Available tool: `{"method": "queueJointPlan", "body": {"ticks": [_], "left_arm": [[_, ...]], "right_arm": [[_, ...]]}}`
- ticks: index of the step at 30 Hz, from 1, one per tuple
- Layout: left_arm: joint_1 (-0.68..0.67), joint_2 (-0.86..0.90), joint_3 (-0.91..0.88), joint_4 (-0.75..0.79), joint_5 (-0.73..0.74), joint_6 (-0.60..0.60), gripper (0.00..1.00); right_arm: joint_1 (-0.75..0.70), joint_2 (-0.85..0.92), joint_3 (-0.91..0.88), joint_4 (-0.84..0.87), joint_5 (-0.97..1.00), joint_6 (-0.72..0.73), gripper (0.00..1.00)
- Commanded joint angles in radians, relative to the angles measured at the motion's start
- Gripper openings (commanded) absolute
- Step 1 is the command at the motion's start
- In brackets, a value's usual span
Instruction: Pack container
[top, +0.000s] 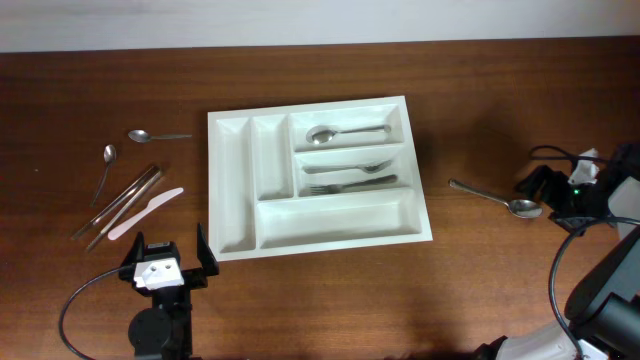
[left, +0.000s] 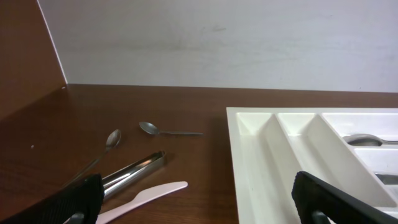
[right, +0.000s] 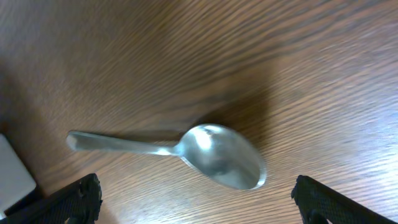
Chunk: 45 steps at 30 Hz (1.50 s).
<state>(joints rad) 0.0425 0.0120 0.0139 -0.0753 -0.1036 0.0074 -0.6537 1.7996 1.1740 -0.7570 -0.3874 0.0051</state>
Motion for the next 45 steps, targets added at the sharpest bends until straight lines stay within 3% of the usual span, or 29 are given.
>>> {"method": "queueJointPlan", "body": {"ticks": [1,26,37,45], "left_arm": [[0.006,-0.007,-0.005,0.000,0.010,0.012,0.99],[0.006,-0.007,-0.005,0.000,0.010,0.012,0.99],[0.006,-0.007,-0.005,0.000,0.011,0.012,0.99],[0.006,-0.007,-0.005,0.000,0.010,0.012,0.99]], "right_arm": [[-0.040,-0.027,-0.026,0.014,-0.013,0.011,0.99],[-0.065,-0.026,-0.192,0.266,-0.077,0.124,1.00],[0.038,-0.026,-0.227,0.338,-0.066,0.187,0.84],[0.092,-0.026,-0.227,0.352,-0.019,0.217,0.66]]}}
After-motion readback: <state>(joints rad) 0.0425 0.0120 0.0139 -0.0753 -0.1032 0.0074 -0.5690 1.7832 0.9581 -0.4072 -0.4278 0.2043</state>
